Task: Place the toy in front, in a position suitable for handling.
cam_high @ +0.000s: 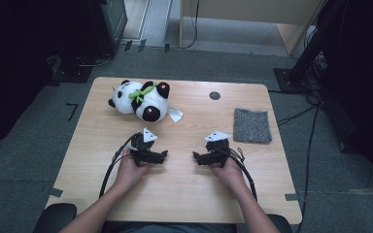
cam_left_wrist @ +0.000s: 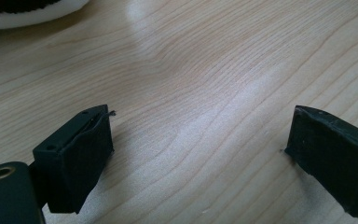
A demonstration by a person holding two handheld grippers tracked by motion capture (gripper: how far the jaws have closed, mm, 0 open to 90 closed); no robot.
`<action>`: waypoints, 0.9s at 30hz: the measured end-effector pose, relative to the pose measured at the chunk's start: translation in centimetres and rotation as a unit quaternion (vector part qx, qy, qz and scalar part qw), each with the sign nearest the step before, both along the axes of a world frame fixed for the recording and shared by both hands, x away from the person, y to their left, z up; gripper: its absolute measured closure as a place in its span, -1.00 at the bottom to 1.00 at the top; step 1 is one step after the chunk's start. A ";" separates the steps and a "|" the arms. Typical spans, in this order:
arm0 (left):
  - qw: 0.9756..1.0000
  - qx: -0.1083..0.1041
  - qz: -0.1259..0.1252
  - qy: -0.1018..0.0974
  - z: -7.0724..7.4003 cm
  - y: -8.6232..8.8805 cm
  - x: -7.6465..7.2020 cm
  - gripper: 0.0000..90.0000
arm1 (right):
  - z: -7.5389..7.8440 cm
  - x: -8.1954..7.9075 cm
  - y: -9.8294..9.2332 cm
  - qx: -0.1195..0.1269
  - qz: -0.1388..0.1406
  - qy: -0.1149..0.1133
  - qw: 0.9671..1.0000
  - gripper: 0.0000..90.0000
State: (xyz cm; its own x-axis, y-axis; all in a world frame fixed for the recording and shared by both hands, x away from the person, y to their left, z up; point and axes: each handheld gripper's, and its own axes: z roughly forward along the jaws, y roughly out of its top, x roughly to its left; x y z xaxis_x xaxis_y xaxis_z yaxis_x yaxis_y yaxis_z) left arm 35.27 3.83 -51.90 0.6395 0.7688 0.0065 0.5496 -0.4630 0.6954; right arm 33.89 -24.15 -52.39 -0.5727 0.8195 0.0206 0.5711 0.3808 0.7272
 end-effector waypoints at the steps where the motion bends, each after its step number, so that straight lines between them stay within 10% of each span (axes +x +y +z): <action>1: 1.000 0.000 0.000 0.000 0.0 0.0 0.0 -0.85 | 0.0 0.0 0.0 0.000 0.000 0.000 1.000 -0.86; 17: 1.000 0.002 -0.010 0.000 0.6 0.3 0.2 -0.63 | 0.0 0.0 0.0 0.000 0.000 0.000 1.000 -0.86; 27: 0.999 -0.032 -0.035 0.007 2.2 0.8 0.3 -0.48 | 0.0 0.1 0.1 -0.001 -0.002 0.001 1.000 -0.89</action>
